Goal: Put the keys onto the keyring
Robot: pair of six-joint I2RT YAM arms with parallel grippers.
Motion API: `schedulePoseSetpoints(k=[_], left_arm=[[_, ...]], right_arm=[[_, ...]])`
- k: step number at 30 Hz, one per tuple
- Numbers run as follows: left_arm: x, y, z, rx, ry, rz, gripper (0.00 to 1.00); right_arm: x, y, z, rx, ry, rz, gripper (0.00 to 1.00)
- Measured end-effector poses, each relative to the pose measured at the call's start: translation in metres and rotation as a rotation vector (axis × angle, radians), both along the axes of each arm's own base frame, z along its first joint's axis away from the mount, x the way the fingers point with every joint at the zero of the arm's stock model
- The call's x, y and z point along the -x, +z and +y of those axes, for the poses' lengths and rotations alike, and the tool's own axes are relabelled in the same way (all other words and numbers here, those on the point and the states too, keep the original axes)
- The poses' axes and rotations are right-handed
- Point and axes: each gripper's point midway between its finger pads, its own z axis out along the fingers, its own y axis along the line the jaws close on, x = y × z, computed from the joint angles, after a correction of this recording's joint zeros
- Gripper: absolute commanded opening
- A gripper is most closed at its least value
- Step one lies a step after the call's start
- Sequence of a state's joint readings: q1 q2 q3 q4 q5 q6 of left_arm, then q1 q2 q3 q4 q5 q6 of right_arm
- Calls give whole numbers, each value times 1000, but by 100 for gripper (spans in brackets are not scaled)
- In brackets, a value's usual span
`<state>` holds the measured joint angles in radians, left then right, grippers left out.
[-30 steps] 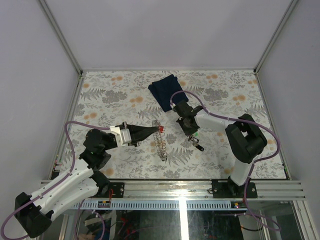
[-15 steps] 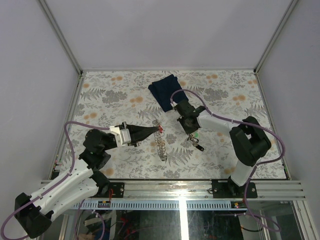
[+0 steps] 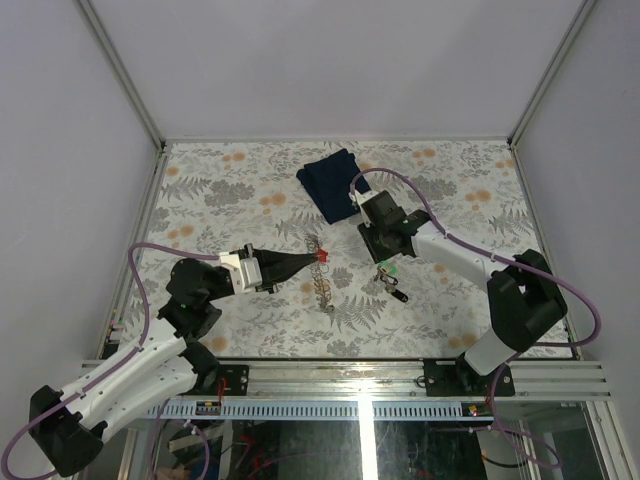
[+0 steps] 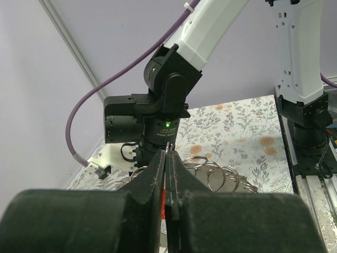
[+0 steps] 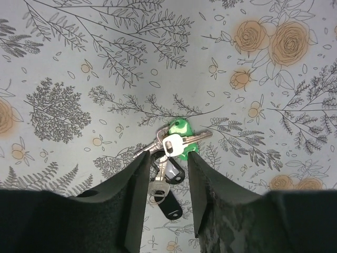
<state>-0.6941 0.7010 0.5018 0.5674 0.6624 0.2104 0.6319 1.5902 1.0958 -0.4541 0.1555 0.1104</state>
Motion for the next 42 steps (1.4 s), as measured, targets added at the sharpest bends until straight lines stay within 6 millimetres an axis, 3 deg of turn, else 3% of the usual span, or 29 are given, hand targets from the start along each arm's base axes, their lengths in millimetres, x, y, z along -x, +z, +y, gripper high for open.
schedulePoseSetpoints(k=[14,30,34,40,42], left_arm=[[0,0,0,0,0,1,0],[0,0,0,-1,0,1,0],[0,0,0,-1,0,1,0],[1,1,1,1,0,-1,0],[1,0,1,0,0,0,0]], right_arm=[[7,-47,-2,62,-65,132,38],[4,-58,-2,76,-87,141,32],[3,-59,-2,81,-89,142,25],[2,-61,-5,96,-96,136,2],[2,-61,-6,101,-94,133,0]])
